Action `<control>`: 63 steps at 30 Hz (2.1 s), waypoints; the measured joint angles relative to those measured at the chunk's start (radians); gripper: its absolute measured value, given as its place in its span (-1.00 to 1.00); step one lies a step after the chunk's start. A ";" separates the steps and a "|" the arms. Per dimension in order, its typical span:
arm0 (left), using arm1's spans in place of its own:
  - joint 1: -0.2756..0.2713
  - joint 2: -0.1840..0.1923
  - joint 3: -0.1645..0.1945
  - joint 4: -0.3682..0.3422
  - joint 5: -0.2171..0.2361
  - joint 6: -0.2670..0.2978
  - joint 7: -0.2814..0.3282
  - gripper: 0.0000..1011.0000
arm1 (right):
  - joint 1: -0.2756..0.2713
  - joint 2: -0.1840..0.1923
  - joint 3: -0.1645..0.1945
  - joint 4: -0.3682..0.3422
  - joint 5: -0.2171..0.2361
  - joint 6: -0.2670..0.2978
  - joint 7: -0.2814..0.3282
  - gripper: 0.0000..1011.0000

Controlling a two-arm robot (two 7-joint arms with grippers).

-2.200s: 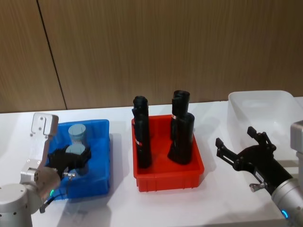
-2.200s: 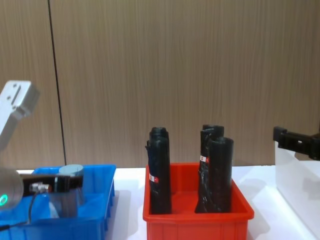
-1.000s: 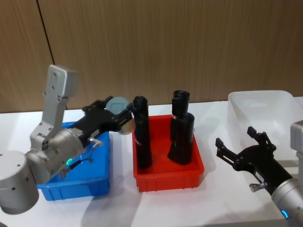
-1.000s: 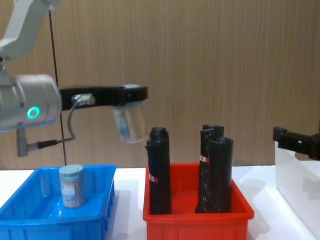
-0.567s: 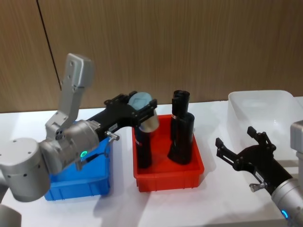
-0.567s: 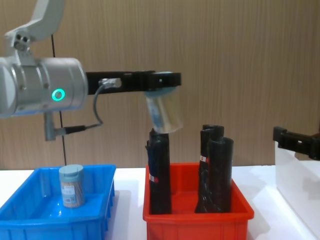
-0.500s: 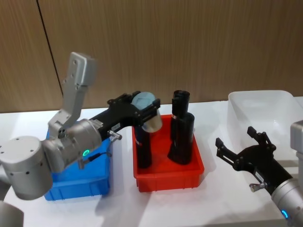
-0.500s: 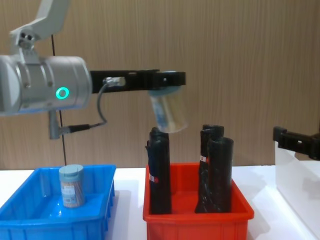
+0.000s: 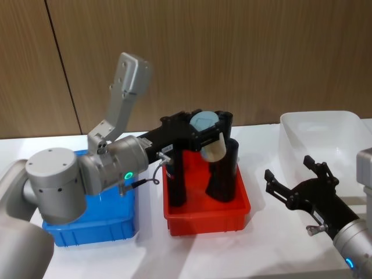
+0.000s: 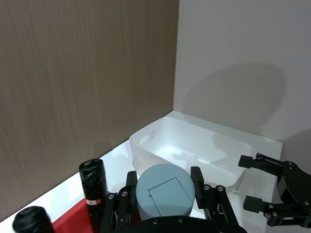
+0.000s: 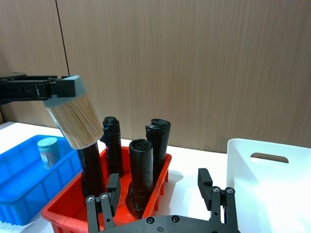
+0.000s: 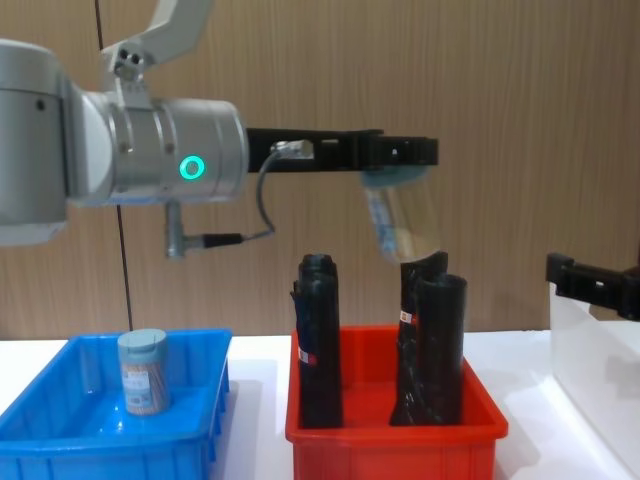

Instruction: Pick the cotton swabs from the blue box and place them into the white box.

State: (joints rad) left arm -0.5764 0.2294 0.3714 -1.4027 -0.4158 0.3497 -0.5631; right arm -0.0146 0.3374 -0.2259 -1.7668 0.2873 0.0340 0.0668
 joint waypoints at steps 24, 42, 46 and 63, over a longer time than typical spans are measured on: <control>-0.053 -0.037 0.019 0.054 0.022 0.016 -0.049 0.33 | 0.017 -0.003 -0.005 -0.005 -0.040 0.044 0.029 0.98; -0.060 -0.041 0.022 0.061 0.025 0.019 -0.055 0.33 | 0.123 -0.036 -0.017 0.038 -0.123 0.145 0.132 0.98; -0.061 -0.042 0.022 0.062 0.025 0.019 -0.055 0.33 | 0.143 -0.043 -0.017 0.048 -0.130 0.158 0.151 0.98; -0.062 -0.043 0.022 0.063 0.025 0.019 -0.057 0.33 | 0.221 -0.077 -0.027 0.094 -0.135 0.199 0.232 0.98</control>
State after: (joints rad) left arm -0.6385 0.1867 0.3934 -1.3394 -0.3903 0.3683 -0.6196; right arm 0.2067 0.2602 -0.2527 -1.6725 0.1519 0.2333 0.2987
